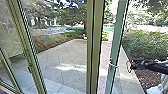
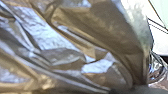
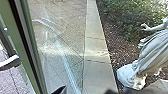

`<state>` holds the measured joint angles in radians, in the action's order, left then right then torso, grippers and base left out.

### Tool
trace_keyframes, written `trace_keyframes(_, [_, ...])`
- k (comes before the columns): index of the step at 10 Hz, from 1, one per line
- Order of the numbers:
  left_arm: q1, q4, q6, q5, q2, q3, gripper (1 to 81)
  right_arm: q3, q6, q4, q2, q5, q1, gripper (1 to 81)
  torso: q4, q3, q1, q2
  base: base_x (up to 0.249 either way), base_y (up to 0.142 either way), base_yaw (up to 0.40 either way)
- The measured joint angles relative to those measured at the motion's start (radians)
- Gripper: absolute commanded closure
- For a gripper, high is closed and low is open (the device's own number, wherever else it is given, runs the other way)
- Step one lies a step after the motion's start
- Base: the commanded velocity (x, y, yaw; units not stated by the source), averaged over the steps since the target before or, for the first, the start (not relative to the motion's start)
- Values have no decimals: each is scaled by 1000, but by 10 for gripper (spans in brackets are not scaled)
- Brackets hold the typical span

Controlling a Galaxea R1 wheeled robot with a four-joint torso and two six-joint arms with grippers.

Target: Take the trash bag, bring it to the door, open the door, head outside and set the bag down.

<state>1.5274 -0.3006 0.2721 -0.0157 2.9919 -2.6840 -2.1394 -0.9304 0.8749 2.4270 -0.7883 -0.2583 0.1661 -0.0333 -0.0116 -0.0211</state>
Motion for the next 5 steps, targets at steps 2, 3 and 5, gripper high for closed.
trace_keyframes(2, [0, 0, 0, 1, 0, 0, 811, -2, 9, 5, -27, 5, -14, 10, 10, 5, 1, 0, 0, 0, 0])
trace_keyframes(3, [3, 0, 0, 0, 0, 0, 811, -16, 19, 16, -32, 20, -21, 10, 10, 5, 1, 0, 0, 0, 0])
trace_keyframes(5, [5, -1, 0, -3, 0, 0, 811, -69, 32, 27, -31, 66, -34, 10, 10, 5, 1, 0, 0, 0, 0])
